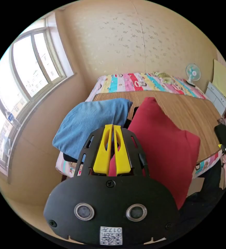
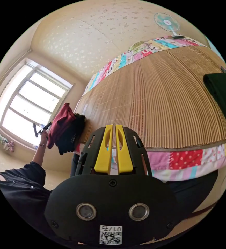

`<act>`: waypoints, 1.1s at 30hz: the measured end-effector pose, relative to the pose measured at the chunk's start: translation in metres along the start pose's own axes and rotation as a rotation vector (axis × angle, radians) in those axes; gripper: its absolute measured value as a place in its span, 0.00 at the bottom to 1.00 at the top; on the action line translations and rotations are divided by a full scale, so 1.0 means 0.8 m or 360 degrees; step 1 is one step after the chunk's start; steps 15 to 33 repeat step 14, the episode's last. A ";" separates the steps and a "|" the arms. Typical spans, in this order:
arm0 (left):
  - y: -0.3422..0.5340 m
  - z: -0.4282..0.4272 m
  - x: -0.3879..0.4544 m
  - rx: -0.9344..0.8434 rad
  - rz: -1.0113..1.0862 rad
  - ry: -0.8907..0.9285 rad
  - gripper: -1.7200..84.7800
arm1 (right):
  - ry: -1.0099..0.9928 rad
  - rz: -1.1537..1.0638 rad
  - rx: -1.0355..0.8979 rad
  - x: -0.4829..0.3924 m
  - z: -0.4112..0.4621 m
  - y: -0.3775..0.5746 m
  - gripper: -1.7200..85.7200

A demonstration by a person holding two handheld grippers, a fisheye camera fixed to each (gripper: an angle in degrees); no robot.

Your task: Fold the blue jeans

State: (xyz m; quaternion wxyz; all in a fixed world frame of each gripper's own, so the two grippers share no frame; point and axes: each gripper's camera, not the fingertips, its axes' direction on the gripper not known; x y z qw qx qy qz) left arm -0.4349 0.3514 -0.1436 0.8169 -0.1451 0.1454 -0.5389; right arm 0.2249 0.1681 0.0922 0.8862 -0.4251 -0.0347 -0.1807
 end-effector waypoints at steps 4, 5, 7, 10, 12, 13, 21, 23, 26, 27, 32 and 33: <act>0.065 -0.108 0.028 0.0434 -0.0099 0.0687 0.01 | 0.0132 0.0189 0.0209 0.079 -0.093 0.005 0.04; 0.086 -0.120 0.038 0.0478 -0.0155 0.0881 0.01 | 0.0193 0.0269 0.0338 0.104 -0.133 0.007 0.05; 0.120 -0.117 0.055 0.0475 -0.0329 0.1174 0.01 | 0.0252 0.0388 0.0576 0.144 -0.196 0.017 0.05; 0.181 -0.087 0.098 0.0453 -0.0556 0.1506 0.01 | 0.0403 0.0627 0.0859 0.212 -0.280 0.042 0.06; 0.211 -0.067 0.128 0.0396 -0.0654 0.1591 0.01 | 0.0537 0.0795 0.0915 0.250 -0.314 0.058 0.07; 0.226 -0.051 0.147 0.0306 -0.0715 0.1648 0.01 | 0.0596 0.0900 0.0912 0.277 -0.329 0.069 0.08; 0.234 -0.033 0.166 0.0199 -0.0738 0.1737 0.01 | 0.0609 0.0972 0.0903 0.304 -0.338 0.081 0.09; 0.234 -0.033 0.166 0.0199 -0.0738 0.1737 0.01 | 0.0609 0.0972 0.0903 0.304 -0.338 0.081 0.09; 0.234 -0.033 0.166 0.0199 -0.0738 0.1737 0.01 | 0.0609 0.0972 0.0903 0.304 -0.338 0.081 0.09; 0.234 -0.033 0.166 0.0199 -0.0738 0.1737 0.01 | 0.0609 0.0972 0.0903 0.304 -0.338 0.081 0.09; 0.234 -0.033 0.166 0.0199 -0.0738 0.1737 0.01 | 0.0609 0.0972 0.0903 0.304 -0.338 0.081 0.09; 0.234 -0.033 0.166 0.0199 -0.0738 0.1737 0.01 | 0.0609 0.0972 0.0903 0.304 -0.338 0.081 0.09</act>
